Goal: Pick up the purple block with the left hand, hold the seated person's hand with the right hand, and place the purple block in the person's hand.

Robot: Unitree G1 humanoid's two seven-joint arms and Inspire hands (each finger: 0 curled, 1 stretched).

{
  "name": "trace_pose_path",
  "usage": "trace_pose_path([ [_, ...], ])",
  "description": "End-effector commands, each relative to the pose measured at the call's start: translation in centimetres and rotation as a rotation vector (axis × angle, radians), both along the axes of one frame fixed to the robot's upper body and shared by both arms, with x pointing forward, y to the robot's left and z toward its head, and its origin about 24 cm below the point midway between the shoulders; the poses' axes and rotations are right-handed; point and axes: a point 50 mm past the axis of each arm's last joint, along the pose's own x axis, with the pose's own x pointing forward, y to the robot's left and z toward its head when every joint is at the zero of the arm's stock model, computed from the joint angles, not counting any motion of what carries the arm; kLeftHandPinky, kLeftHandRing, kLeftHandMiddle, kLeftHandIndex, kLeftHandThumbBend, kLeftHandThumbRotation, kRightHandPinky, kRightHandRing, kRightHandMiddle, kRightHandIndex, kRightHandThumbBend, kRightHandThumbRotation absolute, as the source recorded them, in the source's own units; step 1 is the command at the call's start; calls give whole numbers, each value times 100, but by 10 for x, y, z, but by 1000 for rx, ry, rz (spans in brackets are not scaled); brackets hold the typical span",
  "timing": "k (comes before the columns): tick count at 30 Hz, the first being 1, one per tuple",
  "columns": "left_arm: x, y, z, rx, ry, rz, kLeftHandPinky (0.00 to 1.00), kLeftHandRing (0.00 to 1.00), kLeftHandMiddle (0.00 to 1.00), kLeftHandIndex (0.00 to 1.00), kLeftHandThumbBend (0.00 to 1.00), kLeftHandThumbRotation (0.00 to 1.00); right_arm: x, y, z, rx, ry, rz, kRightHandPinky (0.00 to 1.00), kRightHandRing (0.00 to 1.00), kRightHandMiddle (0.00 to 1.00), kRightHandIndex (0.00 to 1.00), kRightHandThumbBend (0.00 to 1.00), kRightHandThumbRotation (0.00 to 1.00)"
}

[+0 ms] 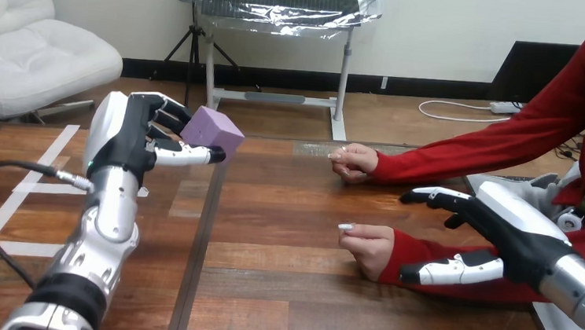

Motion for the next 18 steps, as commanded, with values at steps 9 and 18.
trace_pose_path([
  [9, 20, -15, 33, 9, -92, -73, 33, 40, 45, 48, 69, 0, 20, 3, 18, -61, -65, 4, 74, 86, 86, 83, 100, 46],
  [18, 20, -16, 34, 1, -95, -78, 35, 42, 46, 47, 68, 0, 24, 4, 12, -77, -46, -4, 73, 84, 85, 82, 100, 42],
])
